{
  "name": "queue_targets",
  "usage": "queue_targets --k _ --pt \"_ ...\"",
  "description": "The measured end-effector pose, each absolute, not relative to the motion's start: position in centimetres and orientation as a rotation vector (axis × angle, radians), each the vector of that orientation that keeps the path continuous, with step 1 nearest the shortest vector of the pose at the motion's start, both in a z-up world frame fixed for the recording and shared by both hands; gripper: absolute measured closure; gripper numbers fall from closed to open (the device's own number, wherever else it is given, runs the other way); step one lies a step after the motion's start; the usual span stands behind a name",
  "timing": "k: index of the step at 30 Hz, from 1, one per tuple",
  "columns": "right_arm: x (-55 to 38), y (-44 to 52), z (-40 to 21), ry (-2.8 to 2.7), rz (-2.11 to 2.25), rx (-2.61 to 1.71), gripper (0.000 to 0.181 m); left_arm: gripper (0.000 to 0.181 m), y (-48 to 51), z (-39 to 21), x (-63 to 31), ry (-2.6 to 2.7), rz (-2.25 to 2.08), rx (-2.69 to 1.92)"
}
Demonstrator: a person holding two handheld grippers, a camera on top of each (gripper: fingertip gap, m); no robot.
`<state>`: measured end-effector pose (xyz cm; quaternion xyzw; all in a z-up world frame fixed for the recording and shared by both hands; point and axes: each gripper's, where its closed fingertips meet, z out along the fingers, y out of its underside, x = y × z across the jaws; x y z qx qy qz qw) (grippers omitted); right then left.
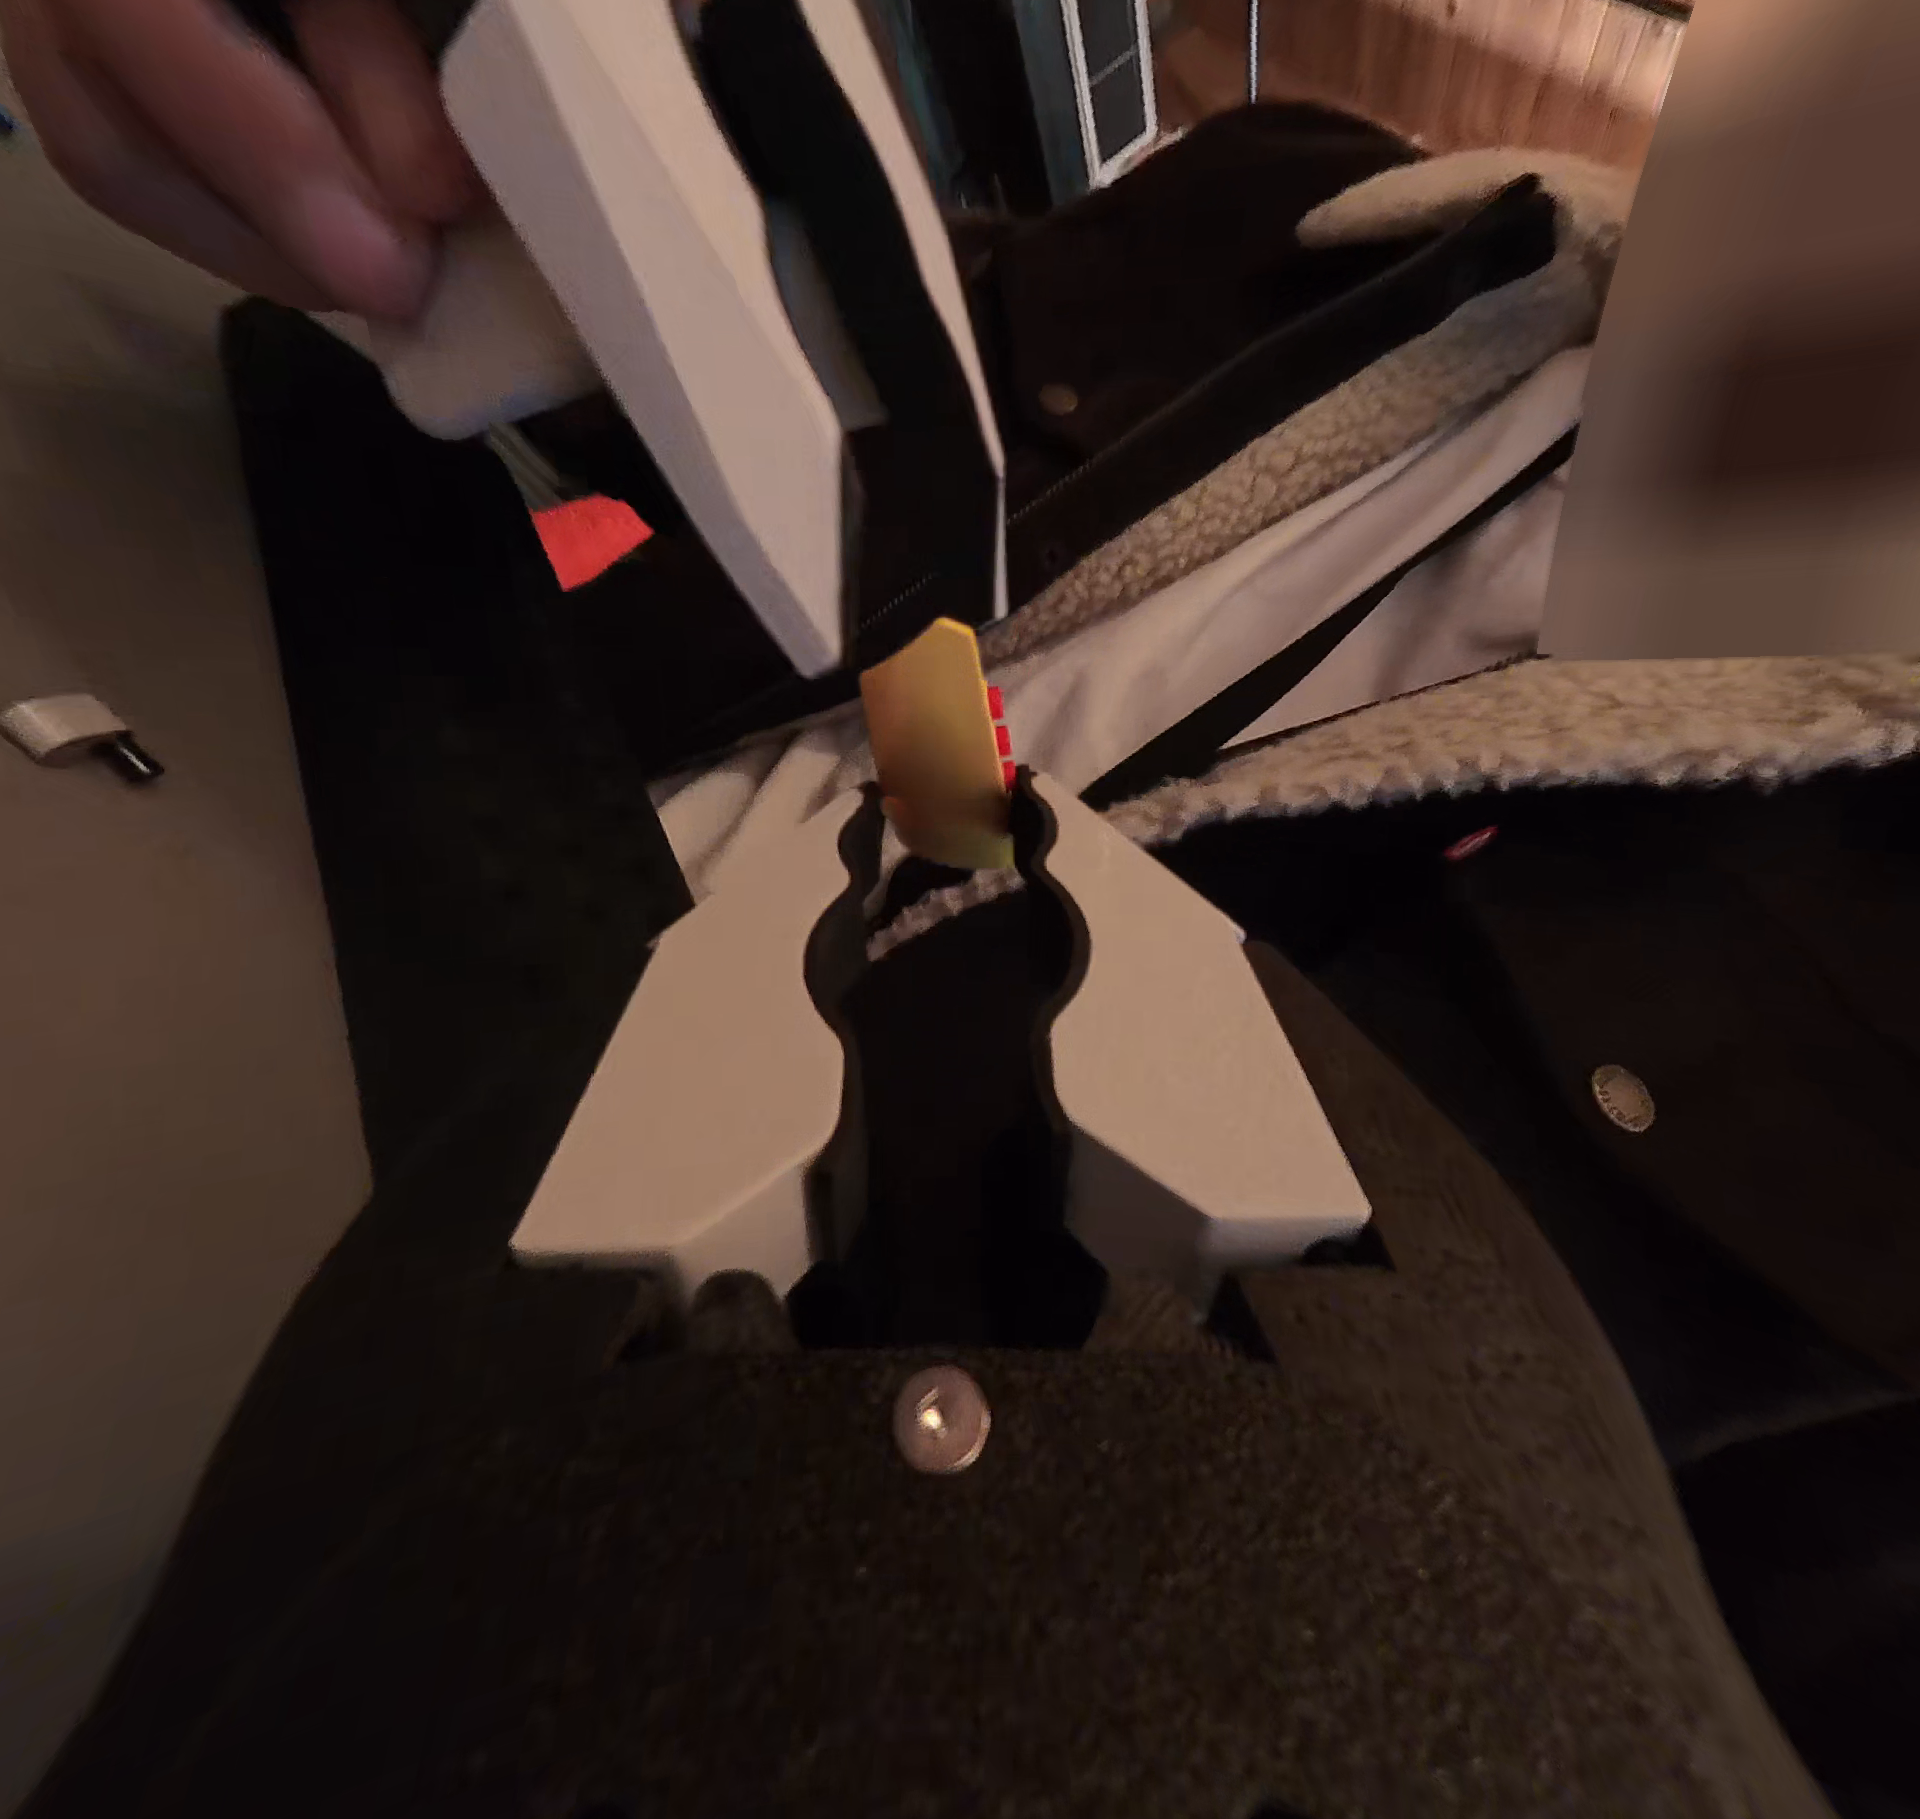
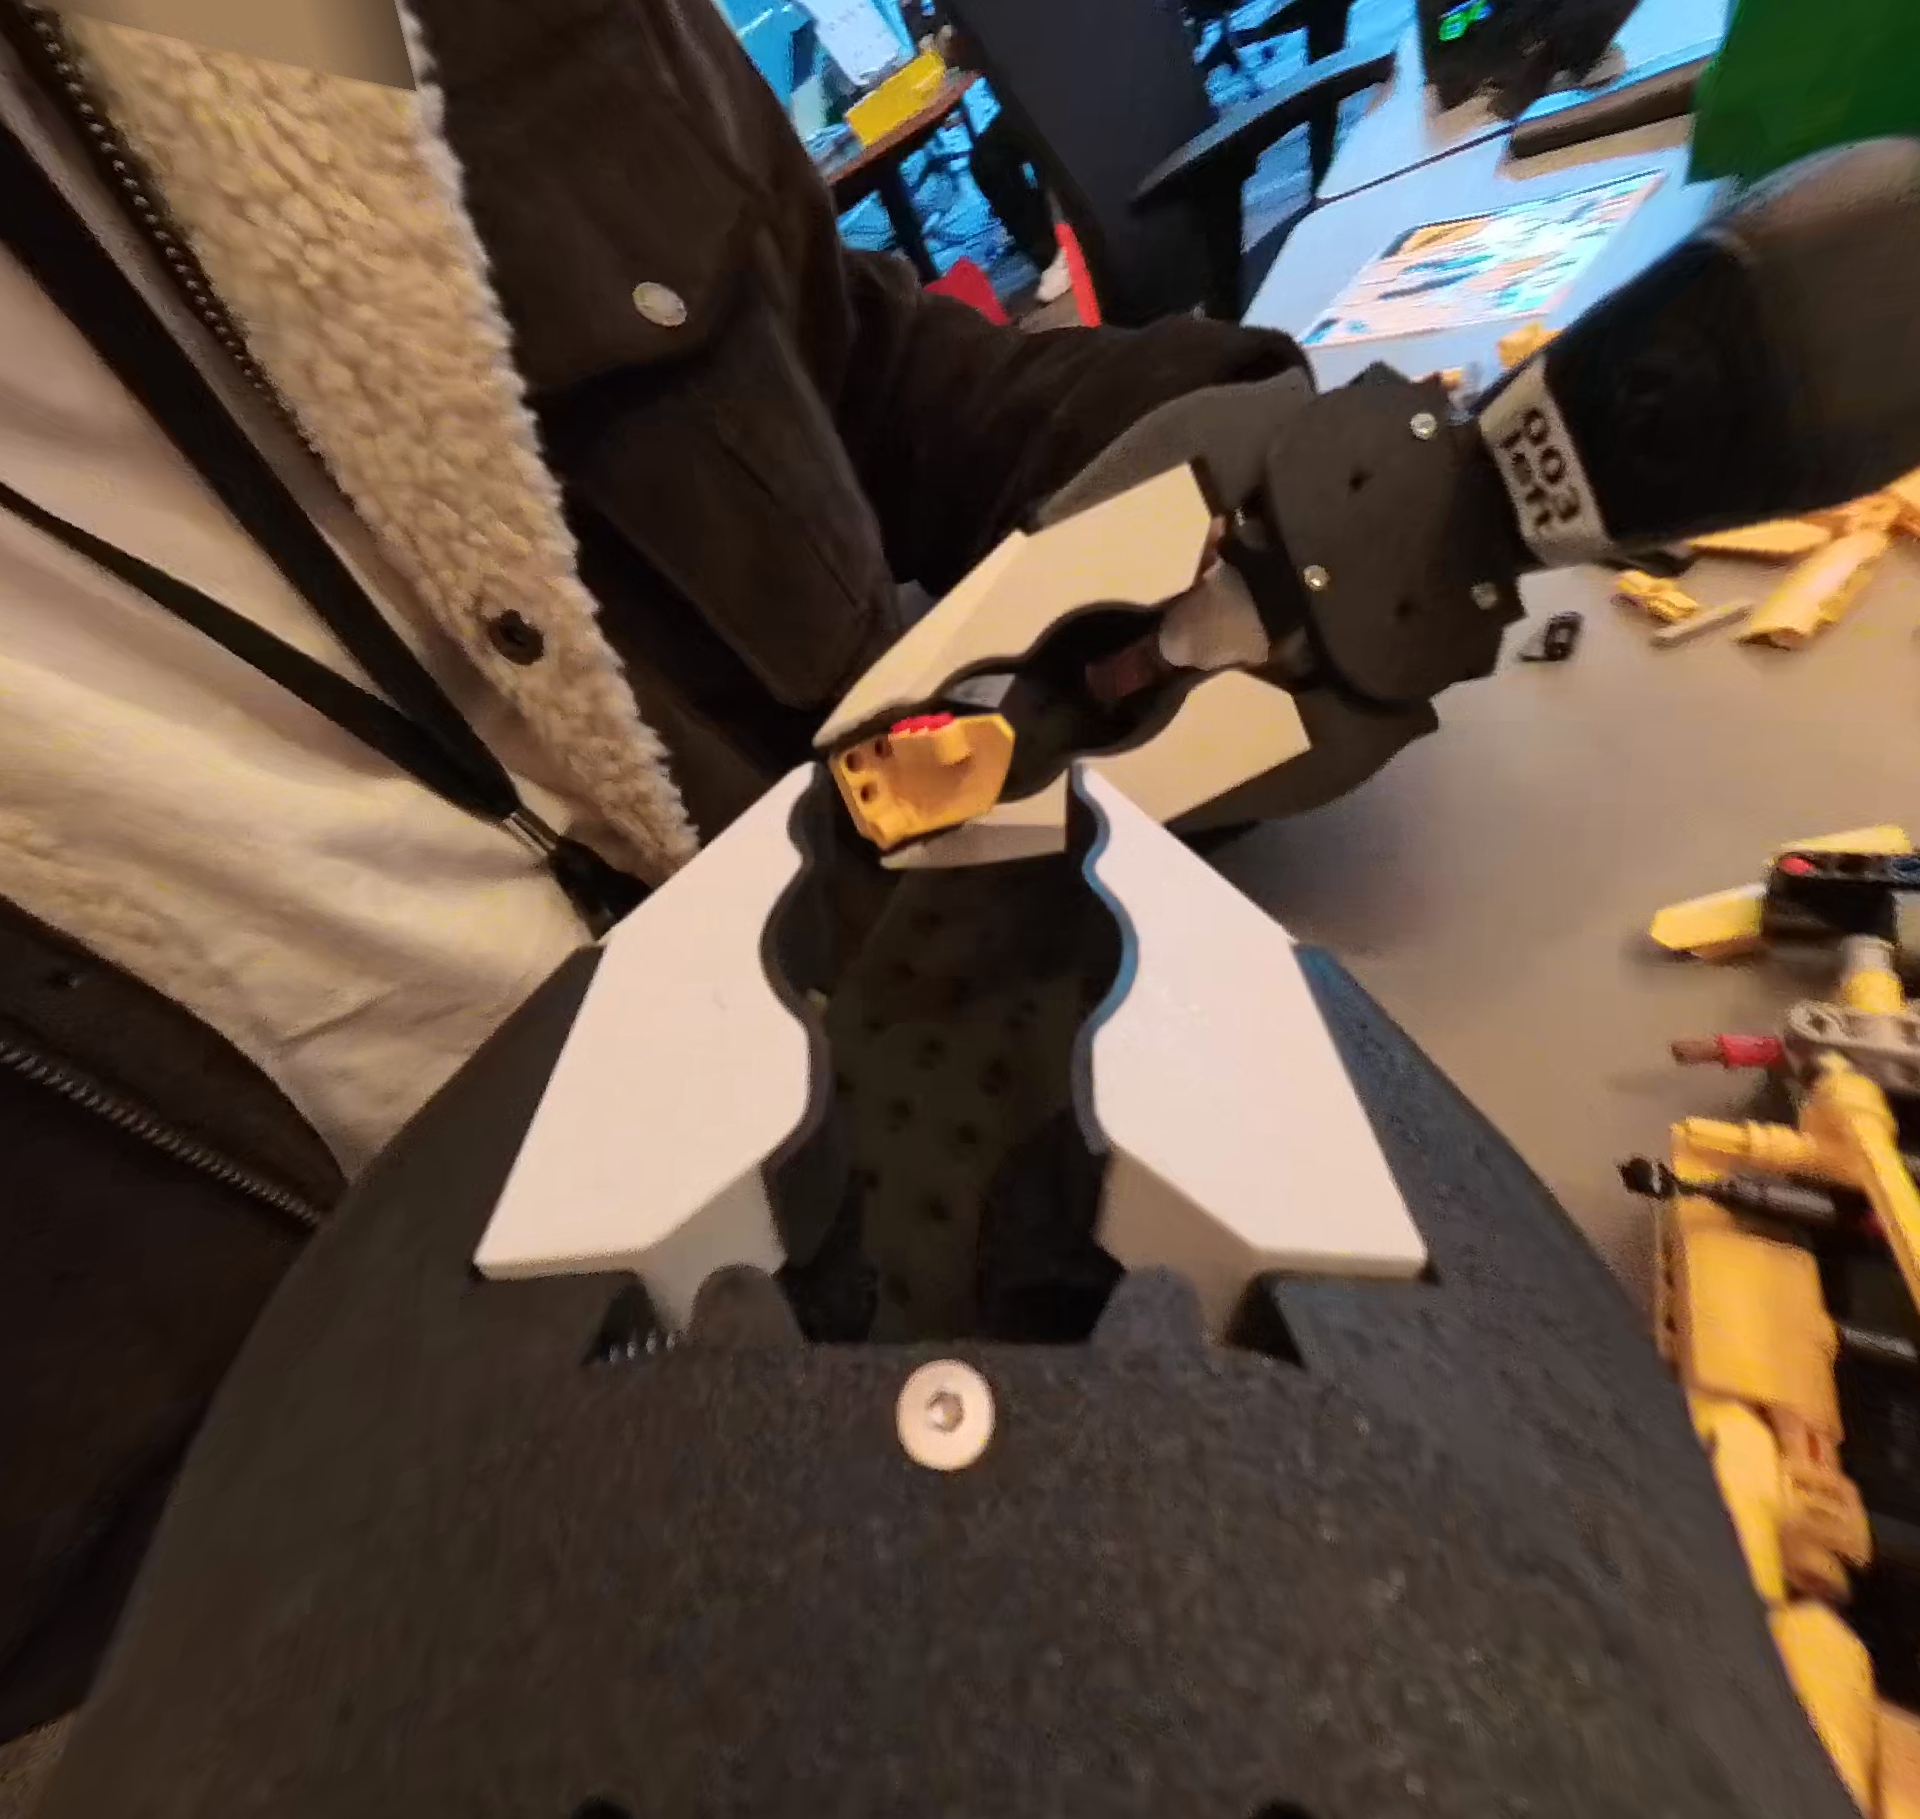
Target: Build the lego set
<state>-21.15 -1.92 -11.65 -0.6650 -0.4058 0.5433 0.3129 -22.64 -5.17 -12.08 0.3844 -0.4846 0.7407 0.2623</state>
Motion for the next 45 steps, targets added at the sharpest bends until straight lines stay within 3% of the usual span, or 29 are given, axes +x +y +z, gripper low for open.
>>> queue_targets --k 3,9,14,23,36,38,41,45 --pt "-21.9 -2.4 -12.2 -1.168 1.447 -1.744 0.161 0.156 -5.5 -12.2 -22.8 -1.323 1.975 1.026" --pt "-20.1 0.6 -12.3 -0.917 1.399 -1.898 0.18 0.156 -2.4 -12.7 -20.8 -1.367 2.153 1.265" --pt "-16.9 5.0 -11.8 -0.304 1.265 -1.909 0.181 0.147 4.4 -10.6 -19.3 -1.457 2.644 1.723" --pt "-16.3 5.6 -10.5 0.07 1.398 -1.712 0.181 0.155 4.9 -10.3 -18.7 -1.429 2.696 1.78" --pt "-17.1 5.0 -10.1 0.011 1.462 -1.669 0.179 0.166 5.5 -9.5 -19.3 -1.263 2.746 1.695" --pt "-16.0 4.5 -10.5 -0.079 1.399 -1.685 0.151 0.166 6.1 -9.3 -19.5 -1.192 2.763 1.686" --pt "-13.9 1.0 -15.5 -0.489 1.138 -1.941 0.172 0.166 6.3 -9.8 -19.8 -1.193 2.724 1.691" --pt "-12.7 -3.1 -20.6 -0.824 0.983 -2.1 0.159 0.166 6.6 -7.8 -21.1 -0.952 2.814 1.433"
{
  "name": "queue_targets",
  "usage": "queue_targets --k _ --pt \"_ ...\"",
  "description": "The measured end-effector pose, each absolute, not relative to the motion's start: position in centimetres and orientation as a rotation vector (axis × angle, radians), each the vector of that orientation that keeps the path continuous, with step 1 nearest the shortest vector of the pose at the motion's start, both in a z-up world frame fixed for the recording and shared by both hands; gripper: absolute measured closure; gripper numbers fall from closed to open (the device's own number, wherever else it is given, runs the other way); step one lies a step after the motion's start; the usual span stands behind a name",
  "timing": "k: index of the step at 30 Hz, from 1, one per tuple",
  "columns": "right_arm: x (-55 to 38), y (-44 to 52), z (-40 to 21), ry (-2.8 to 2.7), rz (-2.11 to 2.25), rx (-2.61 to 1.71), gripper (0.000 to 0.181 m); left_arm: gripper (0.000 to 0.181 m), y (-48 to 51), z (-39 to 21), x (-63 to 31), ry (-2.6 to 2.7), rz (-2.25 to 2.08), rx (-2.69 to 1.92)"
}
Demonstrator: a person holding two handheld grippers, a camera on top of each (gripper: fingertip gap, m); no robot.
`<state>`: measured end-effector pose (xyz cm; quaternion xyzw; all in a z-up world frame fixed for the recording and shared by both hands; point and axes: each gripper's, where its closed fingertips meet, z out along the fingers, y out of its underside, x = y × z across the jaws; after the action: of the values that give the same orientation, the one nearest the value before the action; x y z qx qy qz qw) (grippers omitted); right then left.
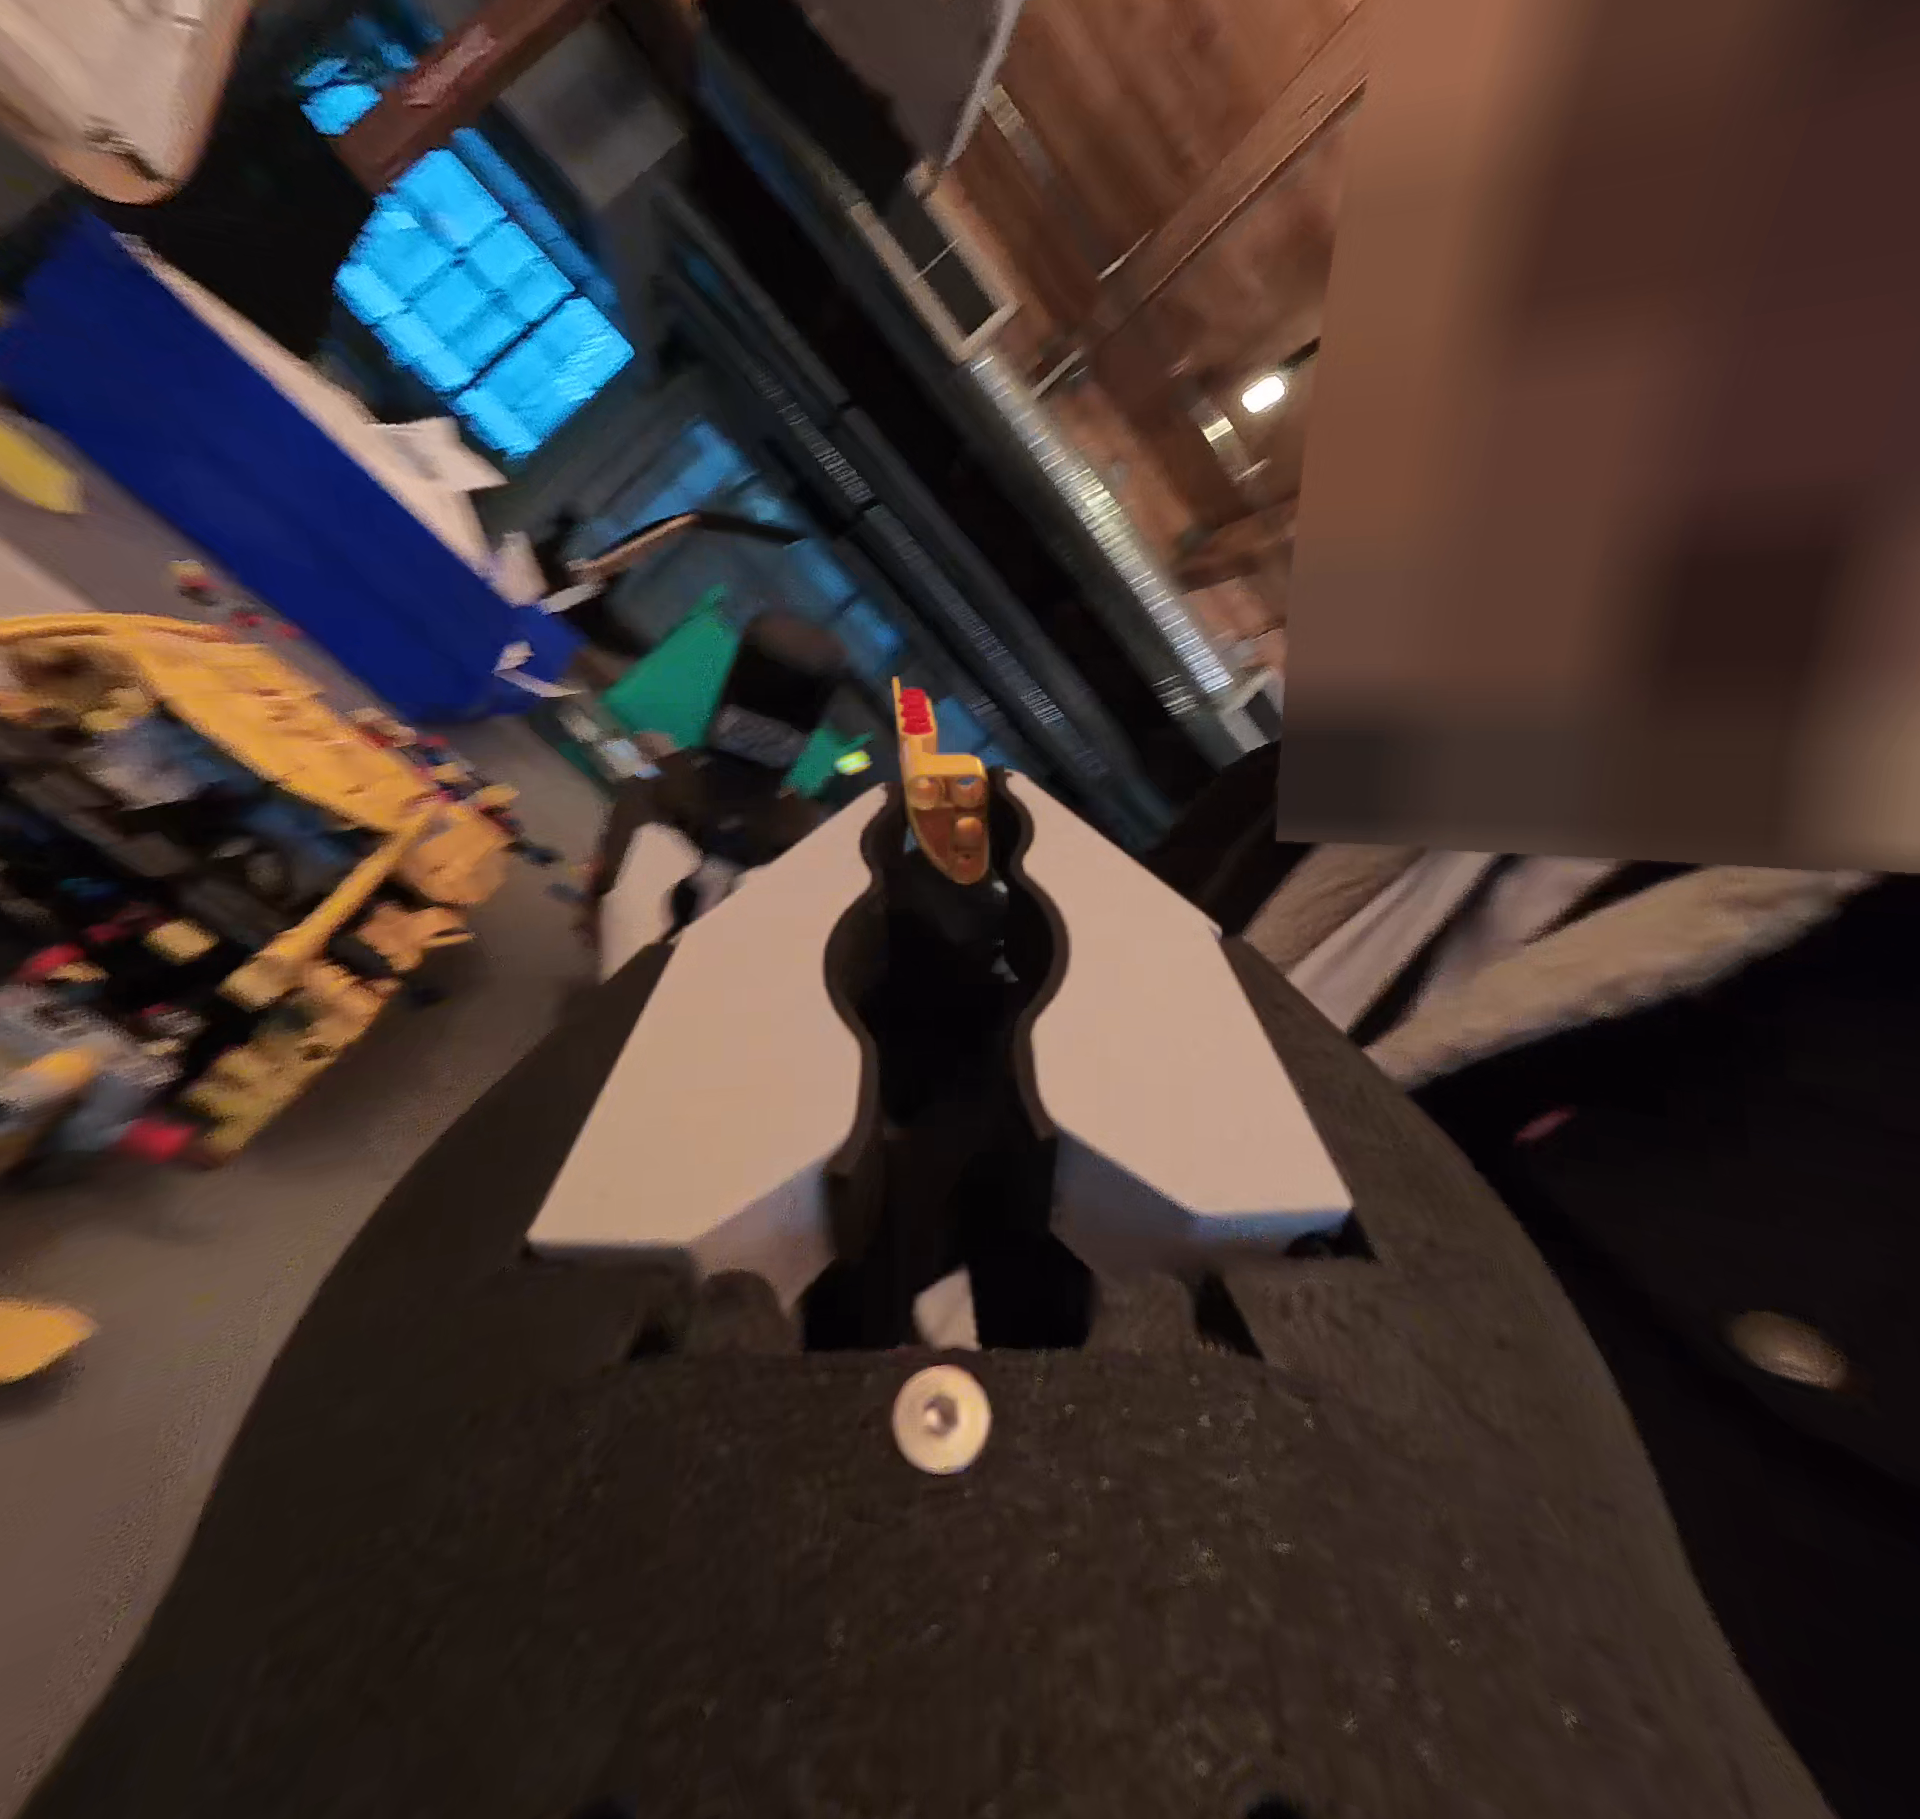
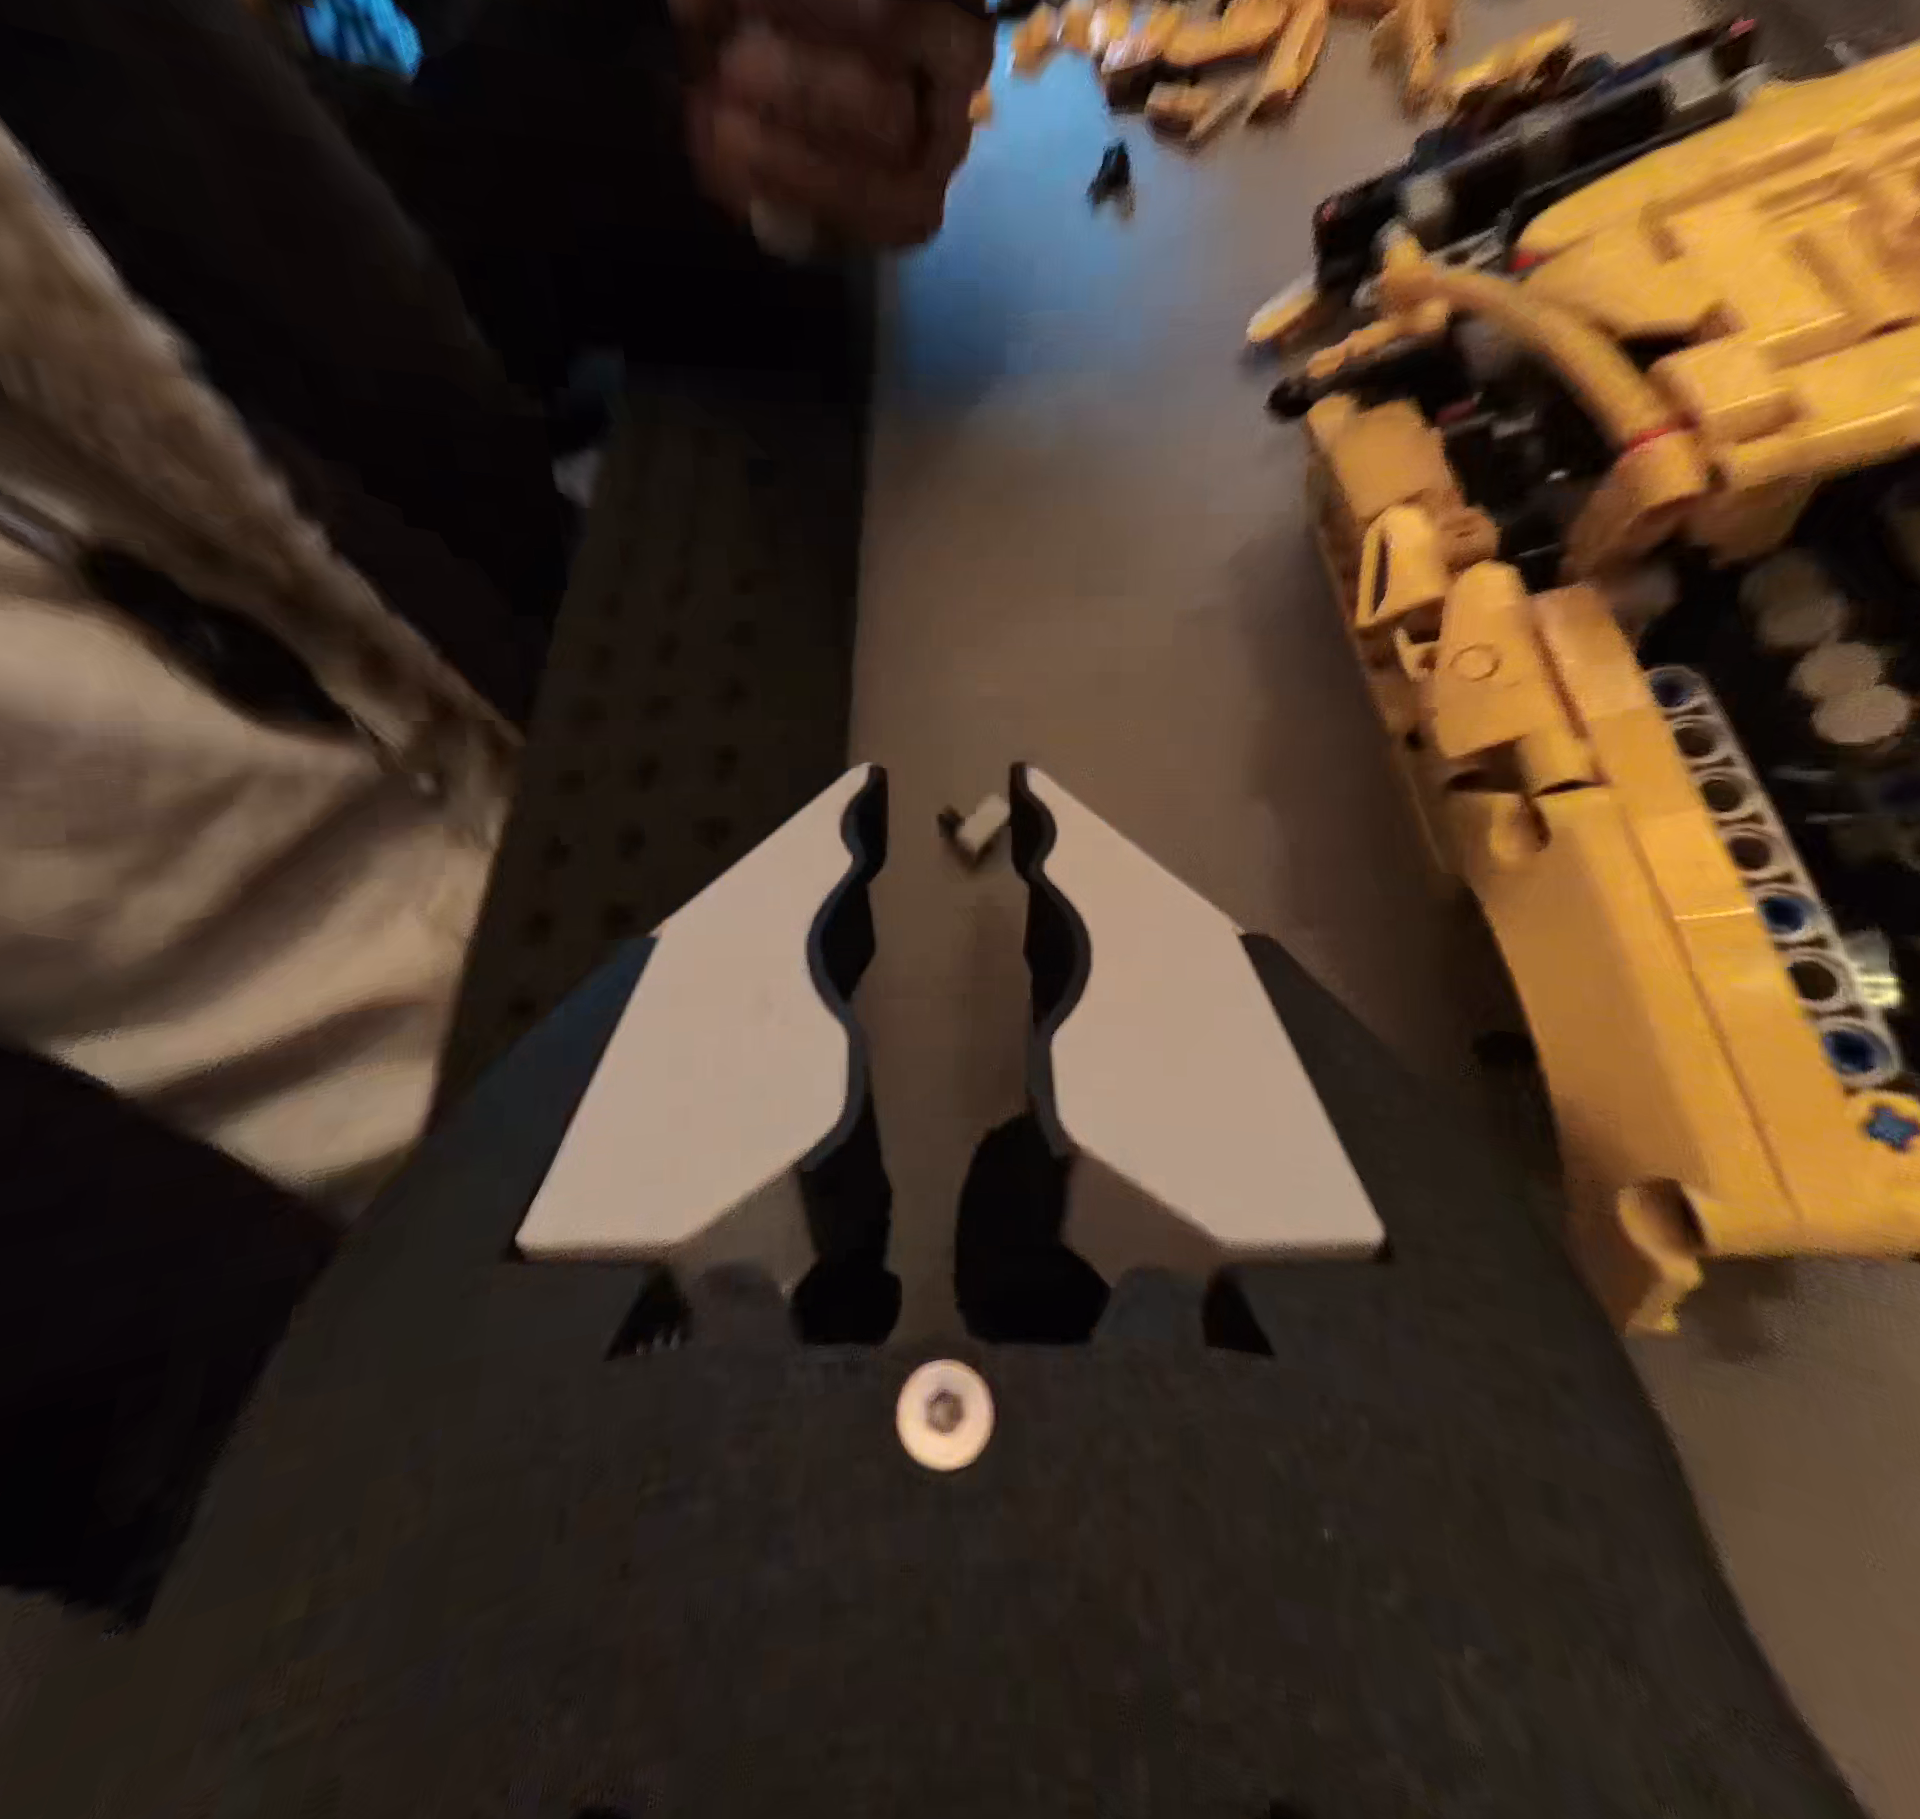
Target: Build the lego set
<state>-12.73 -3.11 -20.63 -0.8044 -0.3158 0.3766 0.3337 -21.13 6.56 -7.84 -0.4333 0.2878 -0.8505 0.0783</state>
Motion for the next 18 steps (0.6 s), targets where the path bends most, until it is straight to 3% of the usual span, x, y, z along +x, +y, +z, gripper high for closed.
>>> queue_targets --k 6,18 --pt "-13.6 -3.8 -24.0 -1.346 0.629 -1.964 0.155 0.167 7.0 -5.3 -23.3 0.712 -2.852 -1.054" --pt "-13.5 -3.2 -24.5 -1.512 0.687 -1.857 0.156 0.167 7.0 -4.7 -24.0 0.676 -2.945 -0.986"
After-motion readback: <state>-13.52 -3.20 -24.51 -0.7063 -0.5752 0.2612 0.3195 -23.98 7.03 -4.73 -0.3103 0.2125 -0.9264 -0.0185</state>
